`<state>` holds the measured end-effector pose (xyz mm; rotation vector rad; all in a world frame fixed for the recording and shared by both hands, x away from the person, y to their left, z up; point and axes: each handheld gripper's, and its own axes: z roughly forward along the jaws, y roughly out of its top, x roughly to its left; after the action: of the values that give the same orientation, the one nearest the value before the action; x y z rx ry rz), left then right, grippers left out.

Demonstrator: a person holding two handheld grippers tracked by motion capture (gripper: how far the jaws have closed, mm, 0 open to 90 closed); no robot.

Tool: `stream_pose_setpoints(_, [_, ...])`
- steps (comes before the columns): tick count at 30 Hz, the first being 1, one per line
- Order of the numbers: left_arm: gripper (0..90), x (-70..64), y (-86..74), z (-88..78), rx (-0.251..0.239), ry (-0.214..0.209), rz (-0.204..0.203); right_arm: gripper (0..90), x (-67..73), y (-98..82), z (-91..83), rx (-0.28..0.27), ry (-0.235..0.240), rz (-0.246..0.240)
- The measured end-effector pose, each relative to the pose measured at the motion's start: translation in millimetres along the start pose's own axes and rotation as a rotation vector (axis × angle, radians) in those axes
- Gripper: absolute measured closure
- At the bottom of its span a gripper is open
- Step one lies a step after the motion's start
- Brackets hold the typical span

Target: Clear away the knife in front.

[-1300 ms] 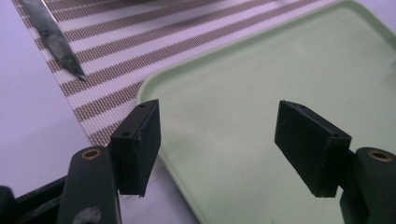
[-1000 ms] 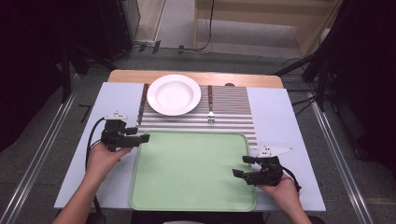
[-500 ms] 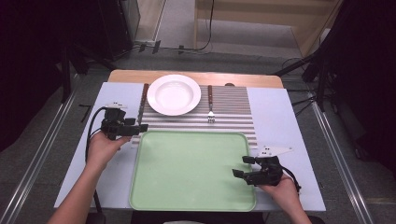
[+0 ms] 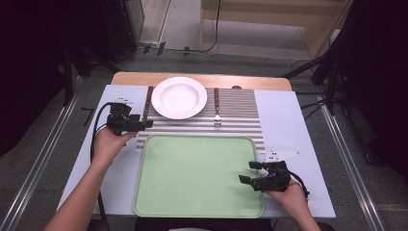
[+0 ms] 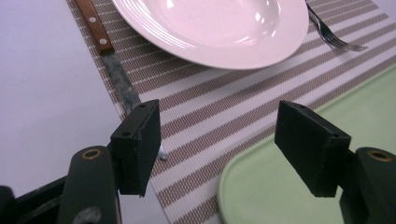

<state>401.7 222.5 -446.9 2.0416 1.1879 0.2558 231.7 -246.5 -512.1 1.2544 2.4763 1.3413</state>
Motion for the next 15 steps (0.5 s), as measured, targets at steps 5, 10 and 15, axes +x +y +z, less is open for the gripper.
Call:
stream_pose_setpoints(5, [31.4, 7.7, 12.6, 5.6, -0.005, 0.029, -0.006, 24.0, -0.5, 0.3, 1.1, -0.002, 0.001, -0.004])
stream_pose_setpoints(10, [31.4, 18.1, 20.4, 10.1, -0.012, 0.041, -0.037, 24.0, -0.3, 0.2, 0.4, 0.0, 0.002, 0.0])
stream_pose_setpoints(15, [31.4, 27.2, 30.7, 16.4, -0.007, 0.074, -0.041, 24.0, -0.8, 0.3, 0.0, -0.004, 0.002, -0.001])
